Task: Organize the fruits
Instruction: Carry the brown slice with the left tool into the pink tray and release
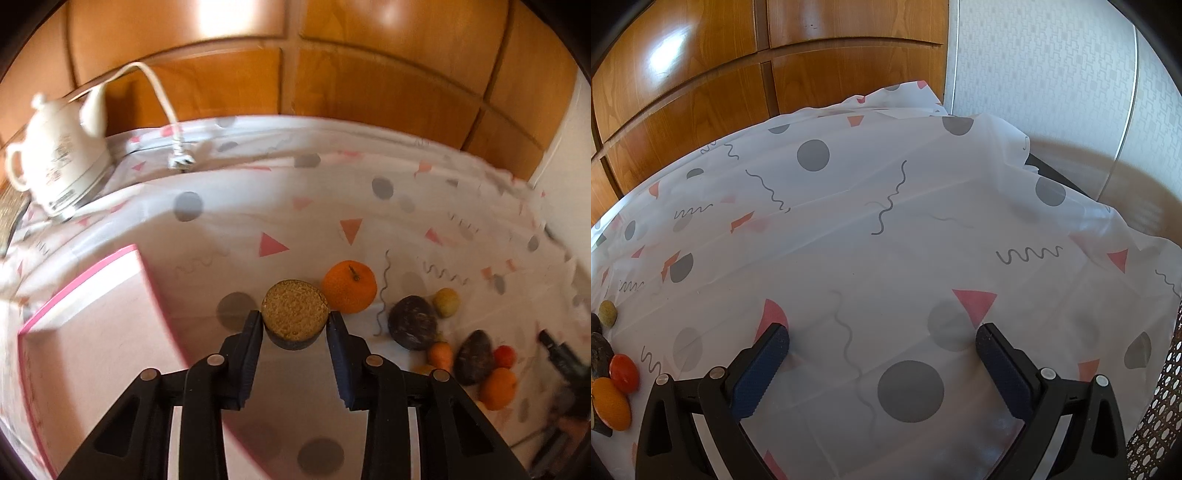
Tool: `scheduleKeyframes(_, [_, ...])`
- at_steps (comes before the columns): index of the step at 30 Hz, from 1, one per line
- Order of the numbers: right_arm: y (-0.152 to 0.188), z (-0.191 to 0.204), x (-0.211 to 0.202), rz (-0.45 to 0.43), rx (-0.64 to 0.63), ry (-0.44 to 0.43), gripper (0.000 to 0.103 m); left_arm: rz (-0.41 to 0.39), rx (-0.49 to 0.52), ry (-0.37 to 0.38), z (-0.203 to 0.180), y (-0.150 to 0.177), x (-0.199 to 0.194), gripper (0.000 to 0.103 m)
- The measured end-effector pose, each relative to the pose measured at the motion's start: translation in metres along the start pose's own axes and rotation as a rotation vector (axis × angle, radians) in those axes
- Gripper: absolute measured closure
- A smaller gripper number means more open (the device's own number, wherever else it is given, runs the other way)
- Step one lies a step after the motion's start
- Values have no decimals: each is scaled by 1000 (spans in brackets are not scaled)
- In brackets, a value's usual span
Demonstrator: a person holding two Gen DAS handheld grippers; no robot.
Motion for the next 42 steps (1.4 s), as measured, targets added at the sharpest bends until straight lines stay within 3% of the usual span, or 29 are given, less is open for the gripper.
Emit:
scheduleKeyframes(5, [-1,1,0,5,0,3,0,-56,-144,-30,41,7,-40,67])
scheduleKeyframes(8, [-1,2,1,7,-5,9,0,-67,-242,-96,80,19,-52,67])
scheduleKeyframes(15, [-1,1,1,7,-9,8,0,10,-369,-223,143,58,-37,67])
scheduleKeyframes(33, [0,1,1,7,-8,9,0,-21,-389,-335,158,58,-35,66])
scheduleKeyframes(40, [0,2,0,8,-8,9,0,-48,-402,-342,154,58,-49,44])
scheduleKeyframes(42, [1,2,0,9,-9,7,0,-61,-405,-343,151,59,-55,44])
Point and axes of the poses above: each gripper's, at about its wrist camera, not at the fingertips, and x roughly the way its jaws point, z to its left, y to its underside, the point moved 7 cm from there along x, roughly the way its jaws point, and after that the axes turned 2 degrees about -x, right-handed, at the moved point
